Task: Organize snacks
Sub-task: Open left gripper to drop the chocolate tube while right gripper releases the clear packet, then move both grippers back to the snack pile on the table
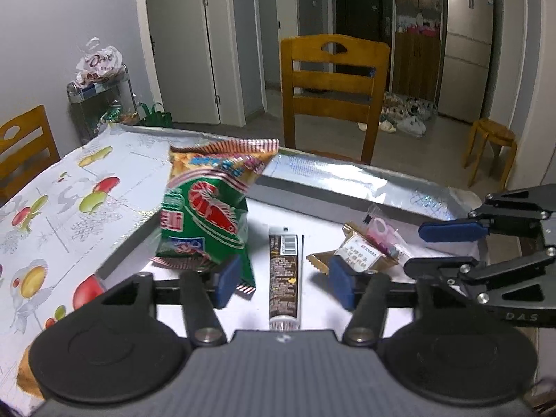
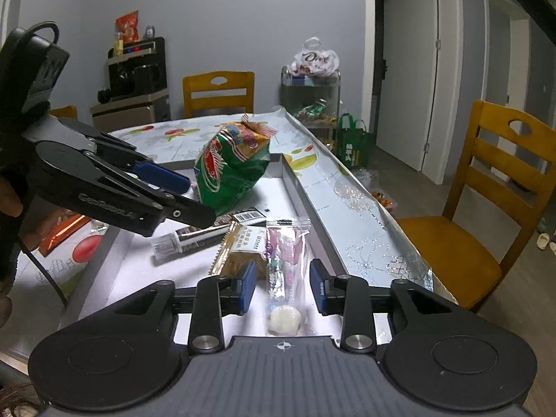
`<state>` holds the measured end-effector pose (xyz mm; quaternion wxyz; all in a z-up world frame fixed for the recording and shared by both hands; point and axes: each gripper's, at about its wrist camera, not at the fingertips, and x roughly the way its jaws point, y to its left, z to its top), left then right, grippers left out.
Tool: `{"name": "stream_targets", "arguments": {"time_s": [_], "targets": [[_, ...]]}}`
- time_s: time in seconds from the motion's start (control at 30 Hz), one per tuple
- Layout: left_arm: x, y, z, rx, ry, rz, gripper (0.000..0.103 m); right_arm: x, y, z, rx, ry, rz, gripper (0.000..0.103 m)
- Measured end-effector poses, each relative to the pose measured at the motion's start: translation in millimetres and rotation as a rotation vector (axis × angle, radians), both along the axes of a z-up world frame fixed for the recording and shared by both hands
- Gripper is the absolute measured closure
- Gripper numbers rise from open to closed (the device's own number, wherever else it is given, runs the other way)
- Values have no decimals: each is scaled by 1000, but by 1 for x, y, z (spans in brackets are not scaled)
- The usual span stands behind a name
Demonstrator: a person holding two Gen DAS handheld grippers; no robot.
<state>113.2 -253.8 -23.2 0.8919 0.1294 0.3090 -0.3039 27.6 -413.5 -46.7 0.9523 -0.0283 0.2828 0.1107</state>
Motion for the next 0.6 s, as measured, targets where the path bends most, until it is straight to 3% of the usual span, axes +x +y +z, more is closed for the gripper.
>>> {"name": "stream_targets", "arguments": {"time_s": [0.4, 0.6], "targets": [[-44, 78, 36, -98, -36, 92, 26, -10, 28, 15, -3, -30, 50, 55], [-67, 124, 42, -118, -39, 166, 23, -14, 50, 20, -8, -39, 90, 50]]}}
